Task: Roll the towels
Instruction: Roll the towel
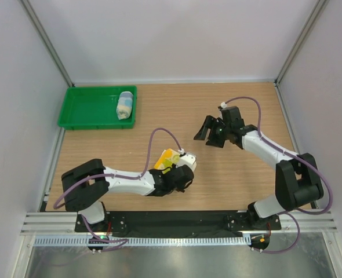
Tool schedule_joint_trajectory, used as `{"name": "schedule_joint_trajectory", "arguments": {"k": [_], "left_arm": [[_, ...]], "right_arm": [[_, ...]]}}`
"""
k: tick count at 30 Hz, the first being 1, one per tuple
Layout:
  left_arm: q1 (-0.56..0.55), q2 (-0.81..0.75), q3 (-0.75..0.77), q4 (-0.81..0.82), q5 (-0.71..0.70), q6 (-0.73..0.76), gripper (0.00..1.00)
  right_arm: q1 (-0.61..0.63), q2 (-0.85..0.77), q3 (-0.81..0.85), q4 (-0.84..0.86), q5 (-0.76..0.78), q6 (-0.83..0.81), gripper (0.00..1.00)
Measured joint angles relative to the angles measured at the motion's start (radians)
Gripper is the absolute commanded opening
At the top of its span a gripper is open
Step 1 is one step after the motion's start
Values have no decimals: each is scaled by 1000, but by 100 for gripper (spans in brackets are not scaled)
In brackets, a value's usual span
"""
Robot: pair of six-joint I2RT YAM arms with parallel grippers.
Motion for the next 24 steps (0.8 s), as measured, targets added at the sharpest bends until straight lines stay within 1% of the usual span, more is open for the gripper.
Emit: {"name": "schedule_joint_trajectory", "arguments": {"k": [4,7,10,15,20,24], "left_arm": [[8,-43,-53,61,62,-54,0],[34,-82,-110,122,142,-90,0],[76,-103,-143,167,216,-136,0],[117,-133,-204,255,298,-210,0],[129,-180,-299,379,360,-287,0],[165,-187,-373,510,435,-380,0]], "right_arm": [[2,-97,-19,-23,31,-13,73],[2,-148,-72,-16,34,-14,73],[2,-164,-126,-16,33,-14,73],[2,-166,-182,-14,25,-13,73],[2,-201,-226,24,-13,1,73],[2,-277,-290,85,-72,22,73]]}}
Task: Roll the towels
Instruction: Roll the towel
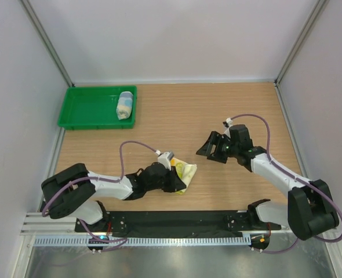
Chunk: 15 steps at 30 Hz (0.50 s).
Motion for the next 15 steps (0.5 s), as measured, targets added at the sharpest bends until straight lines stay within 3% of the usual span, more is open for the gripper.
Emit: {"name": "schedule_joint_trajectory", "arguments": {"k": [7,15], "left_arm": [[90,63,-102,283,101,-198,0],[123,204,-153,485,148,-442,0]], "right_arm": [[0,-140,-131,167,-98,66,75],[16,-127,-247,320,-171,138,75]]}}
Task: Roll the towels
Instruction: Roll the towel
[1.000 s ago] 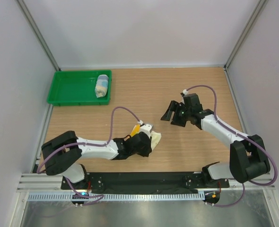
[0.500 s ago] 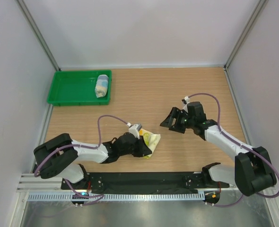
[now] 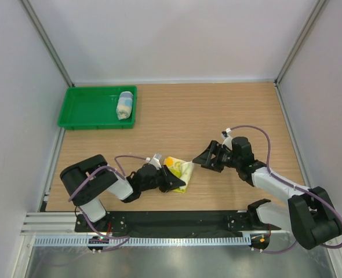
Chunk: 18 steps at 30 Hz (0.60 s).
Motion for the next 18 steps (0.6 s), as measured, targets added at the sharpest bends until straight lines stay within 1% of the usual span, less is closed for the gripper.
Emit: {"name": "schedule_joint_trajectory", "arguments": {"k": [3,9,18], "left_arm": [[9,16,-42,66,-4,-93,0],[15,16,-111,131,-31,-222,0],[31,27,-146,167,-39,-314,0]], "right_arm": [[20,39,-26,64,-9,21,76],[82,140,-68,182,-2,48,75],[212,312,-77,334,45,70,65]]}}
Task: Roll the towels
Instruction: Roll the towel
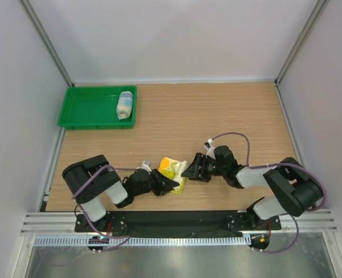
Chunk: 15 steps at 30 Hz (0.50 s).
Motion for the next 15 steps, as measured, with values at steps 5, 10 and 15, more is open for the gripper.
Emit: {"name": "schedule_joint_trajectory", "arguments": {"k": [5,10,15], "left_arm": [[9,48,-2,58,19,-32,0],[14,68,-3,85,26,-40,0],[19,70,-2,89,34,-32,2]], "right_arm": [[27,98,13,133,0,23,61],[32,183,22,238,-4,40,38],[40,233,22,294,0,61,24]]}}
